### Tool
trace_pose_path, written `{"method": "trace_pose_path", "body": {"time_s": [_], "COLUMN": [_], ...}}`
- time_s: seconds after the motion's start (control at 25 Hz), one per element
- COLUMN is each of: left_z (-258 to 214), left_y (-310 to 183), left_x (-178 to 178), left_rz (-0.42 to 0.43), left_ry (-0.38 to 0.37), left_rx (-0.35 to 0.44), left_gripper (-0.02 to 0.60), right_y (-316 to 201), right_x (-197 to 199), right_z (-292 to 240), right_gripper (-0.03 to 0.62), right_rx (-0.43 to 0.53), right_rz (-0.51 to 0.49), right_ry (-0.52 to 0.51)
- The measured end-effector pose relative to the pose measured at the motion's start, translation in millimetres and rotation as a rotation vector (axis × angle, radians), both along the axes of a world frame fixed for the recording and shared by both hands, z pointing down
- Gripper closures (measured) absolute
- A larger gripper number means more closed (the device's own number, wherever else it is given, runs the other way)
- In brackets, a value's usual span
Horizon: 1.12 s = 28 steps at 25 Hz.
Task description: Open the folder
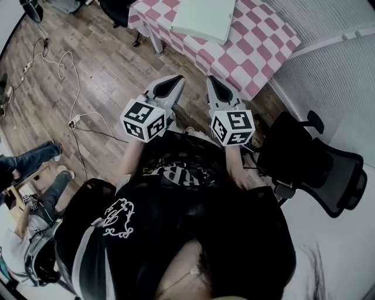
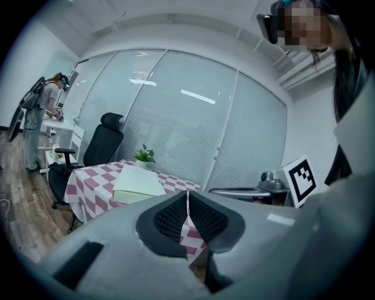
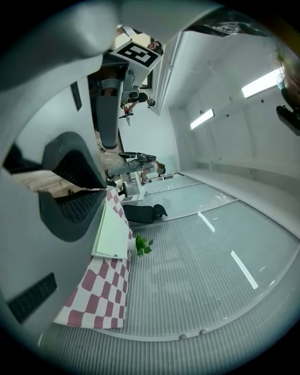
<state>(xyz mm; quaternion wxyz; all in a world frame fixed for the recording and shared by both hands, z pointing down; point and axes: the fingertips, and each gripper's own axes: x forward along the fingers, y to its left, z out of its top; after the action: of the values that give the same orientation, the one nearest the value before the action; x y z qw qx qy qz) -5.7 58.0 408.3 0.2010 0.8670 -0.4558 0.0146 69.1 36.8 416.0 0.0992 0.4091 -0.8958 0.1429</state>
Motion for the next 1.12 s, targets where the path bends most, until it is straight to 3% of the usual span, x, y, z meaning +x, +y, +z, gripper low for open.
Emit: {"method": "trace_pose_path", "body": {"time_s": [0.44,0.8,1.12], "left_z": [0.9,-6.0,10.6], "left_y": [-93.8,-161.0,-199.4], "left_x": [-38.2,-95.4,-130.1], "left_rz": [0.095,0.147,0.199], "left_ry": [0.024,0.013,-0.009], "left_rx": [-0.009,0.013,-0.025], "left_gripper": [0.558,0.558,0.558], "right_y": [-82.0,-145.1,-166.5], "right_x": [-24.1,-79.1,-92.7], "right_z": [7.9,6.5,15.9], "right_gripper": [0.576,0.576,0.576], "right_rx": [-0.066,-0.07,-0.091], "right_rz": [0.132,0.19,0.287], "right_ry": [0.005,0.003,0.075]}}
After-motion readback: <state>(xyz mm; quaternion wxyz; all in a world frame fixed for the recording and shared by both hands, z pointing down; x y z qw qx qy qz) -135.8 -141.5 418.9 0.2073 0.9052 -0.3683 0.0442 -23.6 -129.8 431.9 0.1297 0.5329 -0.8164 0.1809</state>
